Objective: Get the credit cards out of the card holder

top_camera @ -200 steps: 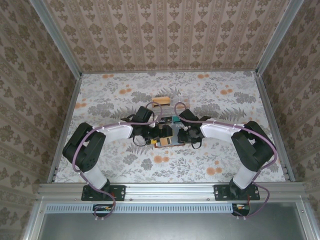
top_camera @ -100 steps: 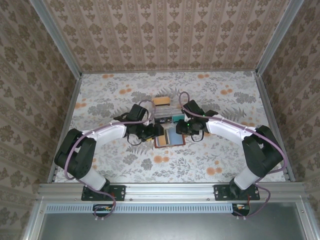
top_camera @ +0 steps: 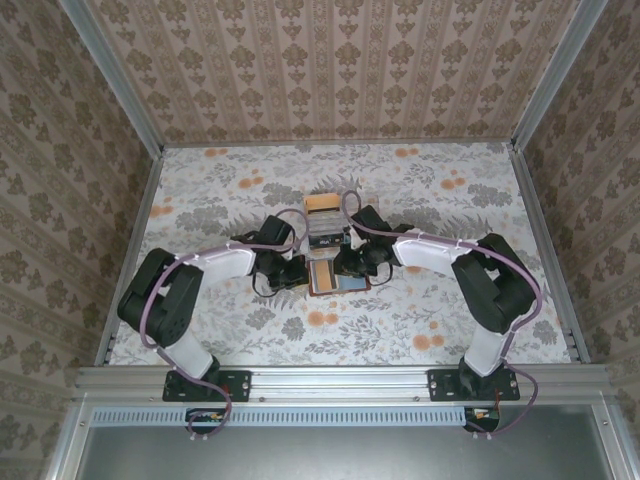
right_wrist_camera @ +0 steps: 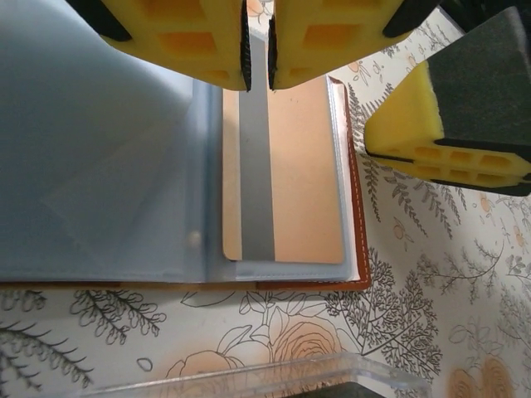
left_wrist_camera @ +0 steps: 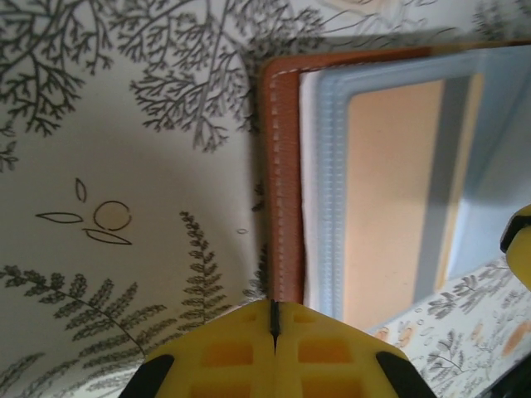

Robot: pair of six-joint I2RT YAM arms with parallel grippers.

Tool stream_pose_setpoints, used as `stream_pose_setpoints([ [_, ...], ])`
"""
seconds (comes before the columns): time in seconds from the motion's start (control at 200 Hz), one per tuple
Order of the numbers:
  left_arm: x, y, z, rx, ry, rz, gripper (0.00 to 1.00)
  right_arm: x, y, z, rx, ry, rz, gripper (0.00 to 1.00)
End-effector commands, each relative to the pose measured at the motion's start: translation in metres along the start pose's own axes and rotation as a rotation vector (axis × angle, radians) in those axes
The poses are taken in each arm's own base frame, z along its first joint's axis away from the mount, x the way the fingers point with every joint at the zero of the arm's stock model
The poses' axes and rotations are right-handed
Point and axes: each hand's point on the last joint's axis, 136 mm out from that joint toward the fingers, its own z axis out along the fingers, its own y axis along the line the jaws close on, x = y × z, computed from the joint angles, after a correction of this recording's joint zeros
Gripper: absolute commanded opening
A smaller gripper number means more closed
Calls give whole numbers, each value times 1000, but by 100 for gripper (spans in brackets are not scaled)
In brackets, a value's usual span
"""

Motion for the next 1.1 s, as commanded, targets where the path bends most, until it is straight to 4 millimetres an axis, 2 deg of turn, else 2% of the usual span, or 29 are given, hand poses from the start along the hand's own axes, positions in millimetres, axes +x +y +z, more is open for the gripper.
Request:
stream_pose_setpoints([
  [0.0, -1, 3, 6, -21, 6, 3, 0, -3, 8, 5, -42, 15, 23, 18],
  [0.345, 5, 3, 14, -34, 27, 4, 0, 4, -13, 15, -8, 41, 59, 18],
  [0.655, 7, 4, 15, -36, 32, 7, 0, 4, -23, 12, 15, 26, 74, 19],
  [1.095, 8, 0, 17, -28, 39, 15, 0, 7, -12, 24, -72, 73, 81, 18],
])
